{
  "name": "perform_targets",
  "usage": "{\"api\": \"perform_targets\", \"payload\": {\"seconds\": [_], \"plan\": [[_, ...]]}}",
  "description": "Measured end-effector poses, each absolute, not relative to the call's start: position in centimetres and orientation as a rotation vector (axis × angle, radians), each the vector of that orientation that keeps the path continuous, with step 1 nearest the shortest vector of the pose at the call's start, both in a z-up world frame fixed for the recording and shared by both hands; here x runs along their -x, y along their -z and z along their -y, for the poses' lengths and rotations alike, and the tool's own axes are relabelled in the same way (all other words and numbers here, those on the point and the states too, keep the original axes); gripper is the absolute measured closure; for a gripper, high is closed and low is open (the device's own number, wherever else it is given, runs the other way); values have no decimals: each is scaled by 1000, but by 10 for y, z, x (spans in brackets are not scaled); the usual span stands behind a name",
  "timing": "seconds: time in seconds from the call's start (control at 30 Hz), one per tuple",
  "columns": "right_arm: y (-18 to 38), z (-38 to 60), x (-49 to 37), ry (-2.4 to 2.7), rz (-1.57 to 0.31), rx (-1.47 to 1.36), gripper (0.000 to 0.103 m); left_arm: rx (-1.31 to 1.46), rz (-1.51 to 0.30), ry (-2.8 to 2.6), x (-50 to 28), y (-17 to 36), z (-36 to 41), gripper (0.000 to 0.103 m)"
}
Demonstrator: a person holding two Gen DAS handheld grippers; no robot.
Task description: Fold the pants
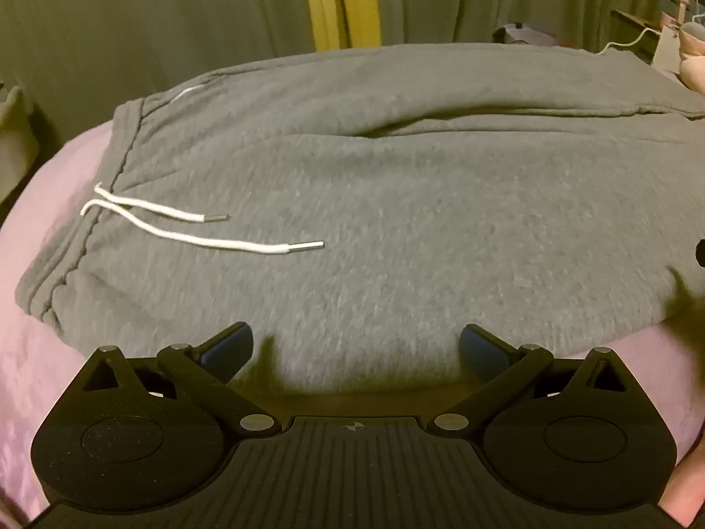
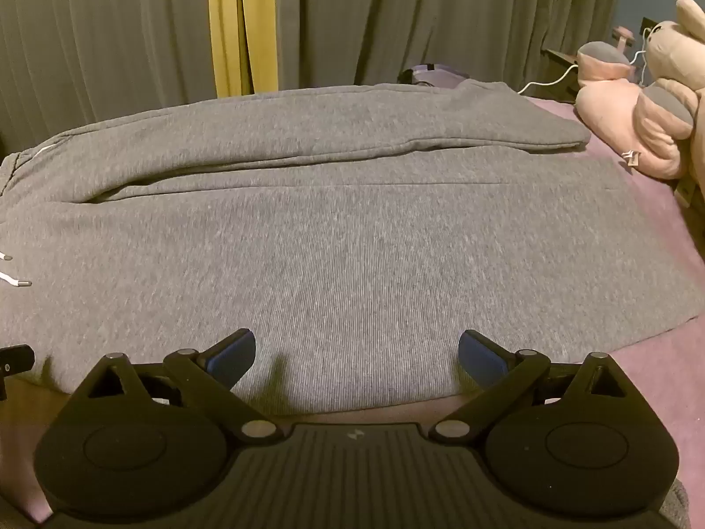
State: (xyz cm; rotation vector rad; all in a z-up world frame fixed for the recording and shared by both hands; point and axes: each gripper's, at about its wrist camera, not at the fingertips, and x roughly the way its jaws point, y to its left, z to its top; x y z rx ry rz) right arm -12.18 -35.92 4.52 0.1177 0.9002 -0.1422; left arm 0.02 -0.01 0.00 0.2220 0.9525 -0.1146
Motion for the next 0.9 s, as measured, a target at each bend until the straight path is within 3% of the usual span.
{"api": "perform_targets", "payload": {"seconds": [0.9], "plan": [[-44,360,121,144,-904,-119,4,-220,-959,108,3,6,-4,0]]}}
